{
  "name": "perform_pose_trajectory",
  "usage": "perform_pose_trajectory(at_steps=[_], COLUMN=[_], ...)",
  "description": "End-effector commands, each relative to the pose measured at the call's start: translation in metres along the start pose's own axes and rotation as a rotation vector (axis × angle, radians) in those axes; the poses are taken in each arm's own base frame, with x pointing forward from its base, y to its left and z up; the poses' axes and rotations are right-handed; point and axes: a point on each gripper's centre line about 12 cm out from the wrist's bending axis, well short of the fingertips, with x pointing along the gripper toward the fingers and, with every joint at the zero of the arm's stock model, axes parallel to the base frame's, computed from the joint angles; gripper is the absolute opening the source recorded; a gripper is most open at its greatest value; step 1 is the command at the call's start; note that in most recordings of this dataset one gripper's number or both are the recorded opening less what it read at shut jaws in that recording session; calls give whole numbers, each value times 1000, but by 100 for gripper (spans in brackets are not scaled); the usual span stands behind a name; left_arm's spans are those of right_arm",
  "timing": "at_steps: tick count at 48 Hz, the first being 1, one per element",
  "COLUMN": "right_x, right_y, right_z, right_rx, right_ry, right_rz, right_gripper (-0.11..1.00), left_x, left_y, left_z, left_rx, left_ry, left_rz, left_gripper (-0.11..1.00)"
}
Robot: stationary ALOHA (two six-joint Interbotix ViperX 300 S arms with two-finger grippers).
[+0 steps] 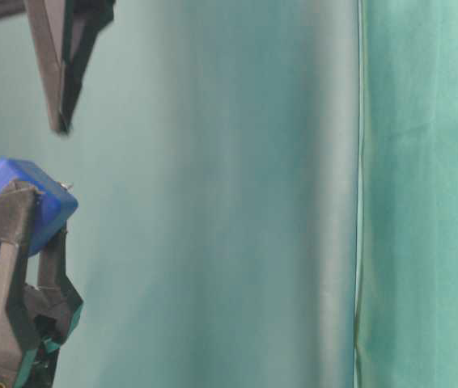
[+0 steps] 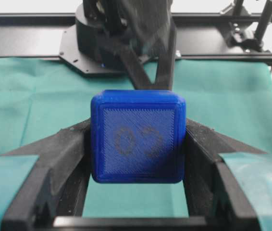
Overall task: Handover the blue block to the right arm after grasping it with the left arm, then place it in the designated position.
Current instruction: 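Close the right gripper on the cube beside the left gripper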
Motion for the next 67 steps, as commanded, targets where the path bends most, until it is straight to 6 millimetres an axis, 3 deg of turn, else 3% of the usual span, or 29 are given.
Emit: perform_pose_trajectory(at_steps=[1,20,42,45,52,67], right_x=[8,45,46,45,44,44], right_y=[-15,-23,-22,-21,-16,-15], right_z=[5,1,-2,-7,-15,-14], right_rx=[-12,-21,-19,-16,4,5], right_ry=[-18,-20,5,43,120,118], right_rz=[-31,-27,-16,-4,27,29], right_gripper=[93,93,92,89,62,62], left_x=[-6,-6,-6,-6,-6,-6], left_y=[-1,-2,-1,-1,-1,-1], left_z=[13,11,12,11,12,13], left_rx=[-3,-2,-4,-6,-6,-7], left_ry=[-38,-28,-26,-21,-24,-28], left_rz=[-4,-5,-3,-3,-3,-3], left_gripper=[47,47,47,47,47,47])
